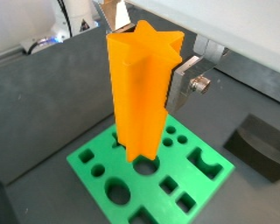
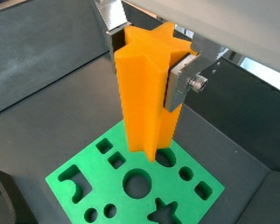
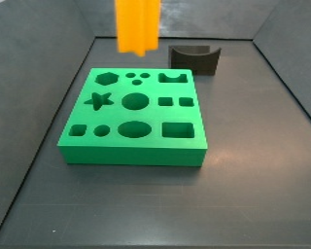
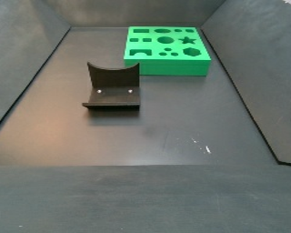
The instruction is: Insert the star object.
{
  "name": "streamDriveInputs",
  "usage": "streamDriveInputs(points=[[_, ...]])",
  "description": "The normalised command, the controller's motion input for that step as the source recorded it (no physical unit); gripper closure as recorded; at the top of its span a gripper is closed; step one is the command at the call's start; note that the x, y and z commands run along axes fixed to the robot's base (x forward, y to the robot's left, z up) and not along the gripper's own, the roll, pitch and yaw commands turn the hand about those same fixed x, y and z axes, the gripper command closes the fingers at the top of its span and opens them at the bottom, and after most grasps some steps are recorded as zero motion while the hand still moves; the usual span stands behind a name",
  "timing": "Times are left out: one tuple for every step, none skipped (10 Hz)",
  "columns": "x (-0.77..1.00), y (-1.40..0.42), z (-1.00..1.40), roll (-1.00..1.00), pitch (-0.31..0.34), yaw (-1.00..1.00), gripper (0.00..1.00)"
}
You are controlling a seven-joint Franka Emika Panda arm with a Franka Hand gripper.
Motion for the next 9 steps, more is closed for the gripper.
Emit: streamDriveInputs(points=[[-0.48,0.29,-0.86,0.04,-0.150,0.00,1.00],[-0.42,0.24,-0.82,0.04,-0.164,0.00,1.00],[-0.48,0.26,-0.78,0.00,-0.190,0.00,1.00],[-0.38,0.25,-0.81,0.00,-0.204,0.00,1.00],[-0.42,0.18,-0.75,0.00,-0.203,0.00,1.00],[-0.62,0.15,-0.57,0.00,-0.180,-0.09,1.00],[-0.72,0.05,-0.36,-0.03,-0.144,-0.23,1.00],[-0.53,0.00,-0.16,-0.11,-0.154,-0.21,1.00],[-0.36,0.00,-0.04,-0.12,-0.149,-0.16,1.00]])
